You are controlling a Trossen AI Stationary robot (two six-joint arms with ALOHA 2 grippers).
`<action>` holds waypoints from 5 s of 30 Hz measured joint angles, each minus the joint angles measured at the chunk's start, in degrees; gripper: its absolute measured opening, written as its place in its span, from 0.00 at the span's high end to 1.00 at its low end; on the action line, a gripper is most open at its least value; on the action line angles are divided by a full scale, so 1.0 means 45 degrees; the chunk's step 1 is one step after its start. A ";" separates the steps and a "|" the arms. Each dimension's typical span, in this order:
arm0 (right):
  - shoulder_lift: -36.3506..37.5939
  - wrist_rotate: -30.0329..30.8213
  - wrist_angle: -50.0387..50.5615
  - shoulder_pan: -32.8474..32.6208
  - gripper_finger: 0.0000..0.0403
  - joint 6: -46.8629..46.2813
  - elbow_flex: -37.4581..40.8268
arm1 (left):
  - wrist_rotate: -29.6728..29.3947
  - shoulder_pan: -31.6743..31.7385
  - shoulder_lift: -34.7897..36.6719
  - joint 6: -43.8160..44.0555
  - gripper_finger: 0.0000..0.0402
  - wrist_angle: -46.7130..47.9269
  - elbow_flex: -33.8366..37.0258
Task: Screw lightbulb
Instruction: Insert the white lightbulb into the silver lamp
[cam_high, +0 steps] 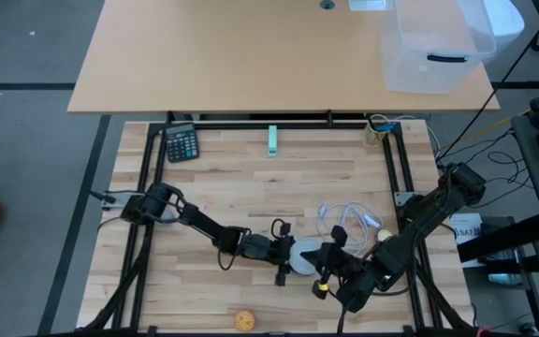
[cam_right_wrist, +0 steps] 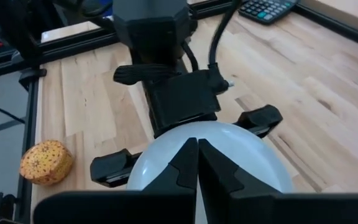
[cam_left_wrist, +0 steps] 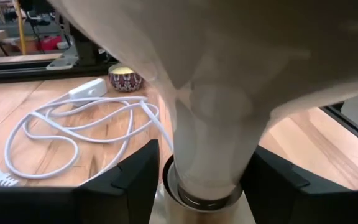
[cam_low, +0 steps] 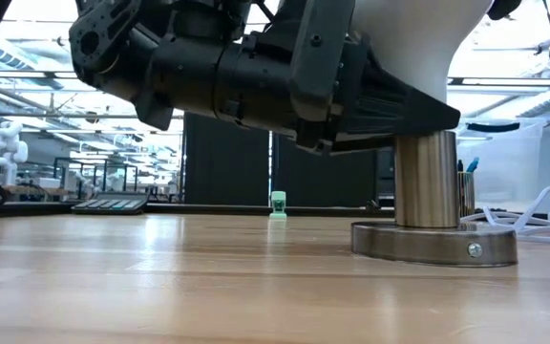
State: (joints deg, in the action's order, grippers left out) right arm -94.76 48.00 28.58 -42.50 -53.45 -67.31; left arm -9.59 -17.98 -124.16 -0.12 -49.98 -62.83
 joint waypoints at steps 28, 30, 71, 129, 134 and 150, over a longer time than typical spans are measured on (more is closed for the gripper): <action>0.0558 -0.0248 -0.1100 0.0169 0.67 0.3150 0.0063 | -0.1475 -0.0702 0.1389 0.0153 0.47 0.2715 -0.0010; 0.0558 -0.0160 -0.1125 0.0174 0.62 0.3431 0.0058 | -0.1567 -0.0706 0.1389 0.0210 0.47 0.2719 -0.0010; 0.0611 0.5781 0.9122 -0.3534 0.98 -0.3310 -0.2088 | -0.5799 -0.2426 0.2434 0.0773 0.48 0.5093 -0.0039; 0.0606 0.3976 -0.7139 -0.0945 1.00 0.0776 0.6135 | -1.0014 -0.4306 -0.0197 0.0115 1.00 -0.1722 -0.0008; 0.0606 0.3983 -0.7130 -0.0865 1.00 0.0800 0.6135 | -0.9757 -0.4344 -0.0193 0.0378 1.00 -0.3302 0.1071; 0.0606 0.3984 -0.7158 -0.0850 1.00 0.1024 0.6115 | -0.4357 -0.2694 -0.0194 -0.0412 1.00 -0.6168 0.2506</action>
State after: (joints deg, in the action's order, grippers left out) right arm -92.03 65.93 -3.63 -46.33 -48.84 -39.79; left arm -29.20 -30.10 -125.03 -1.98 -77.73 -51.55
